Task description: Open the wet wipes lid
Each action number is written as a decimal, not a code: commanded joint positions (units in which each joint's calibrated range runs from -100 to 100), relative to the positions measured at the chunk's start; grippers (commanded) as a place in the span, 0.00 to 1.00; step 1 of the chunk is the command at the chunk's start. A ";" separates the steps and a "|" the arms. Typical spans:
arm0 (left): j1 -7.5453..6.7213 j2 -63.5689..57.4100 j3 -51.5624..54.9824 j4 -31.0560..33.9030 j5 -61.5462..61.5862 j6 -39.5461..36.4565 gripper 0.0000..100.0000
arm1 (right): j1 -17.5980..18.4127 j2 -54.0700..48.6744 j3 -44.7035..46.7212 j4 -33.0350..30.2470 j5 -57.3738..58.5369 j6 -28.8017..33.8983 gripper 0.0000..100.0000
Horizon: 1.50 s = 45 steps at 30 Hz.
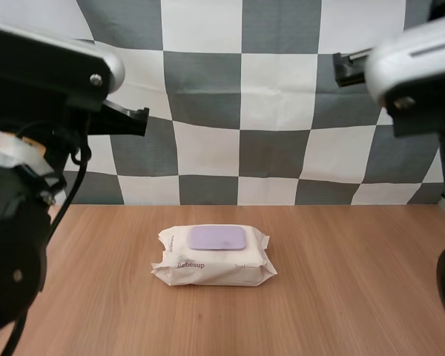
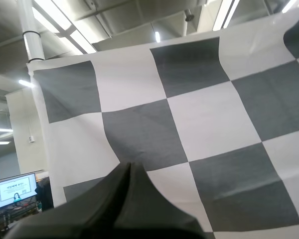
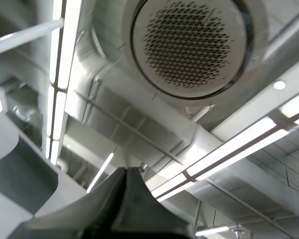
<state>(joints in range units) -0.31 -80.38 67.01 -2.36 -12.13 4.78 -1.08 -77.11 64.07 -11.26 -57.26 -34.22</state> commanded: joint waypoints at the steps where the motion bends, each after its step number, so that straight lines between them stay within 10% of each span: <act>1: 0.17 9.53 -19.24 0.15 37.54 19.88 0.00 | 0.01 8.15 -17.11 -4.93 91.46 -8.35 0.00; 6: 1.49 15.09 -19.20 0.14 60.27 26.23 0.00 | 0.01 15.07 -18.52 -4.93 107.03 -14.03 0.00; 18: 2.80 26.21 -9.01 11.05 68.35 23.42 0.00 | 0.01 23.98 -11.95 2.78 121.51 -30.60 0.00; 24: 9.75 27.77 -6.78 1.92 56.63 23.48 0.00 | 0.01 25.45 -6.90 9.02 110.52 -31.85 0.00; 35: 22.19 38.46 -6.78 -52.89 76.08 61.75 0.00 | 0.01 29.64 -5.47 16.42 106.84 -37.75 0.00; 41: 30.64 53.81 -6.78 -62.22 112.13 76.64 0.00 | 0.01 29.64 -5.47 16.85 106.18 -36.02 0.00; 45: 32.03 61.29 -6.78 -61.97 112.13 79.96 0.00 | 0.01 29.64 -5.47 16.97 106.00 -35.80 0.00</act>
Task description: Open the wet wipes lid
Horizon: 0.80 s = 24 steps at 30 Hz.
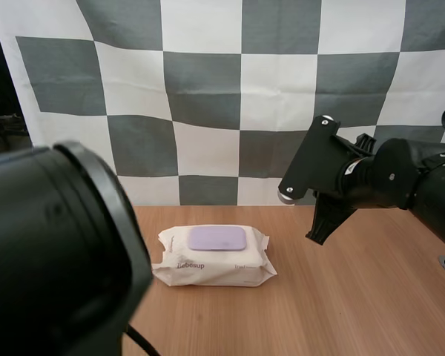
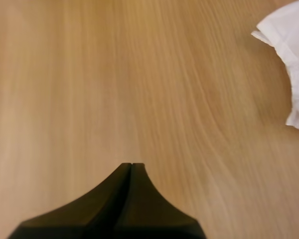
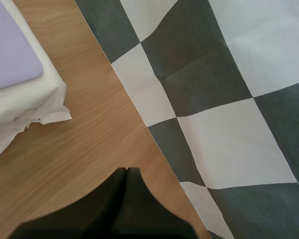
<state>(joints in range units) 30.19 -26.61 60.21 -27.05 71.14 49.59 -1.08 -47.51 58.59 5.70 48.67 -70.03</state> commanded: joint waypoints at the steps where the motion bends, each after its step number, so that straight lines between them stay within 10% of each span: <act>1: 1.35 8.66 0.02 -36.77 28.86 35.12 0.00 | 0.01 0.04 0.00 0.01 -0.12 0.02 0.00; 18: -7.89 13.67 2.14 -43.44 28.86 43.76 0.02 | 0.01 0.04 0.00 -0.85 4.09 0.02 0.00; 24: -8.02 17.93 2.14 -42.81 28.86 43.76 0.46 | 0.01 0.04 0.00 -0.85 4.09 0.02 0.00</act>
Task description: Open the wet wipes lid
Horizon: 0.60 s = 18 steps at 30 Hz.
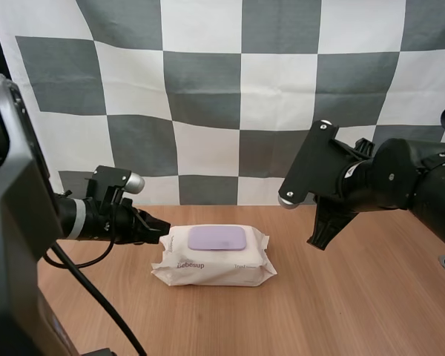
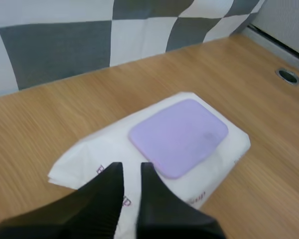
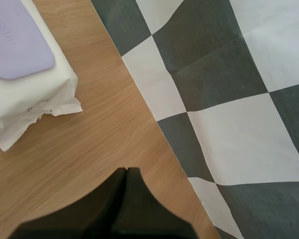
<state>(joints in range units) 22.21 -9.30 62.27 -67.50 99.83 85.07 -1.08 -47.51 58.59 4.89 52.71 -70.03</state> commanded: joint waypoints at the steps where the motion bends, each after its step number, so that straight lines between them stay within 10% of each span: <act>1: -0.04 1.08 0.07 -2.22 0.17 8.29 0.58 | 0.01 0.04 0.00 -0.04 0.06 0.02 0.00; 18: -0.04 4.59 0.39 10.84 0.17 6.32 0.61 | 0.01 0.04 0.00 -0.04 -3.12 0.02 0.00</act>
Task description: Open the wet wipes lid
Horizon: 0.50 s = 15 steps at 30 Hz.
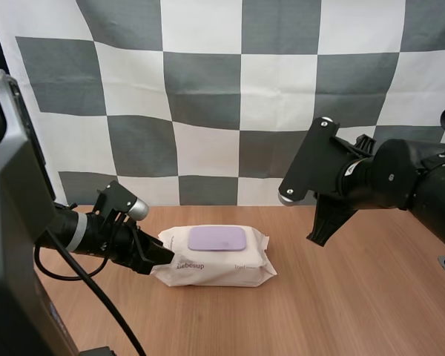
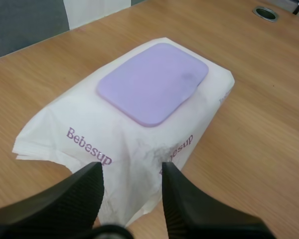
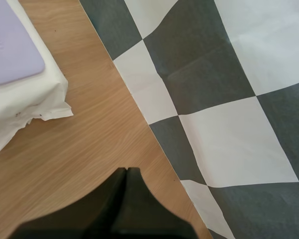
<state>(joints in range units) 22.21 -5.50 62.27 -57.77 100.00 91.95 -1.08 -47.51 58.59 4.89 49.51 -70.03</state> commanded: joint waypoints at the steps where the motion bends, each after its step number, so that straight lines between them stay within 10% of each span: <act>1: -0.04 0.93 0.70 1.26 0.00 -0.36 0.61 | 0.01 0.04 0.00 -0.04 0.07 0.02 0.00; 15: -0.04 6.48 2.26 -2.25 0.00 1.45 0.61 | 0.01 3.50 0.00 0.85 -0.43 0.02 0.00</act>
<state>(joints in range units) 22.21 0.68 64.55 -60.07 100.00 92.30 -1.08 -44.26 58.59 5.72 49.16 -70.03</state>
